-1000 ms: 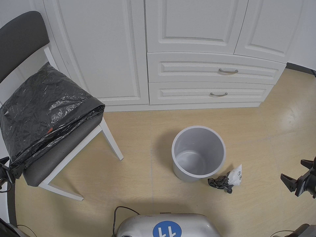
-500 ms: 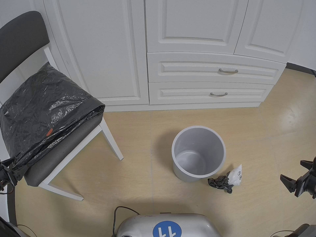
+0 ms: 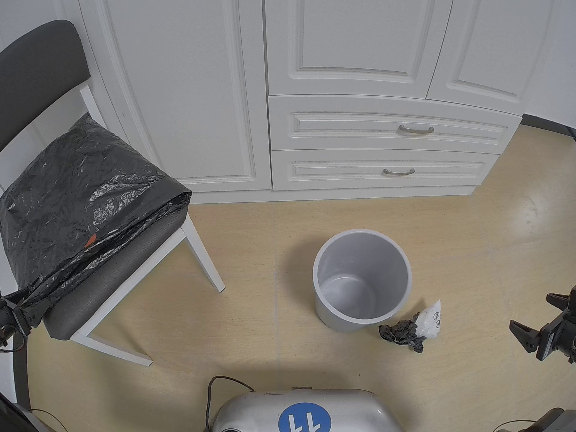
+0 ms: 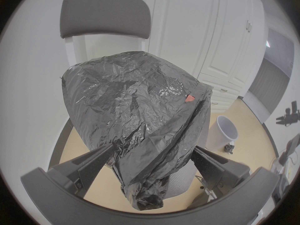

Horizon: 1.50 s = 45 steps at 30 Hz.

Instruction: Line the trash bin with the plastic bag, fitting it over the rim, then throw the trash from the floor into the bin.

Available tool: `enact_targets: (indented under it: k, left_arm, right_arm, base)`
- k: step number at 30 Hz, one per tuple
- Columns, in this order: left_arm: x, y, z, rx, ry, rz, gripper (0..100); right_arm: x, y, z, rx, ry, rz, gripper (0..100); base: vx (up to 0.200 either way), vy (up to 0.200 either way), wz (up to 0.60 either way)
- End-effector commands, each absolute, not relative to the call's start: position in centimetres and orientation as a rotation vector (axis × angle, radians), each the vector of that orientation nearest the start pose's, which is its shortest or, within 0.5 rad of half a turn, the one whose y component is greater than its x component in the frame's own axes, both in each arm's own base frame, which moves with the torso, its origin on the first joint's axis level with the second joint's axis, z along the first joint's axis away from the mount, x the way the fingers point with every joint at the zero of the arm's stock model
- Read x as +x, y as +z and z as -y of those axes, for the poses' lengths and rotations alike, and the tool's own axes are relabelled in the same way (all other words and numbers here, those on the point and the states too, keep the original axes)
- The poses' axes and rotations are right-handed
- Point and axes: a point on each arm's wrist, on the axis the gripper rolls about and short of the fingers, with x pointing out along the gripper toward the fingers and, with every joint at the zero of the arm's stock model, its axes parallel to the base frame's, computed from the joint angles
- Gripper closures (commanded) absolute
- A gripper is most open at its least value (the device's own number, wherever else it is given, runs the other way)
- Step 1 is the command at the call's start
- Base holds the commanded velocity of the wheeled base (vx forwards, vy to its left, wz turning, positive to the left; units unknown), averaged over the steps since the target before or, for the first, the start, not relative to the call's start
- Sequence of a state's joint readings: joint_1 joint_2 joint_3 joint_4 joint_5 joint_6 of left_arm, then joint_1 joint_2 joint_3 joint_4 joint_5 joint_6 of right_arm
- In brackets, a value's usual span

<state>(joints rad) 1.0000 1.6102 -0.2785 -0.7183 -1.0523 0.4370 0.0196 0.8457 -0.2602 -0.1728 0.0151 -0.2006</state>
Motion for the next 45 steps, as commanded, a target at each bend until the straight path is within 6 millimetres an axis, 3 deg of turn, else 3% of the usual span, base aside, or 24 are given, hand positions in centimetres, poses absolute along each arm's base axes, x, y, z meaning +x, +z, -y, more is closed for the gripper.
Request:
enact_targets:
  k: [1,10,18,27,33,45]
  left_arm:
    - [12.4,9.8,-15.8,-0.11,-0.112,-0.29,0]
    - [12.7,11.5,-16.2,-0.159,-0.089,-0.255,0]
    - [12.1,12.9,-15.4,-0.046,-0.011,-0.22,0]
    - [11.7,11.1,-14.9,0.019,0.027,-0.291,0]
    - [12.3,9.3,-15.9,0.091,0.01,-0.353,0]
    - [12.5,10.3,-16.3,0.17,0.033,-0.295,0]
  right_arm:
    - [8.2,14.9,-0.2,-0.199,0.076,-0.409,0]
    - [8.3,14.9,-0.2,-0.199,0.077,-0.417,0]
    - [8.4,14.7,-0.2,-0.2,0.079,-0.431,0]
    - [8.4,14.7,-0.2,-0.2,0.079,-0.431,0]
    - [8.5,14.7,-0.2,-0.2,0.079,-0.432,0]
    - [8.4,14.5,-0.2,-0.203,0.08,-0.44,0]
  base:
    - [0.0,0.0,0.0]
    - [0.0,0.0,0.0]
    - [0.0,0.0,0.0]
    - [0.0,0.0,0.0]
    - [0.0,0.0,0.0]
    - [0.0,0.0,0.0]
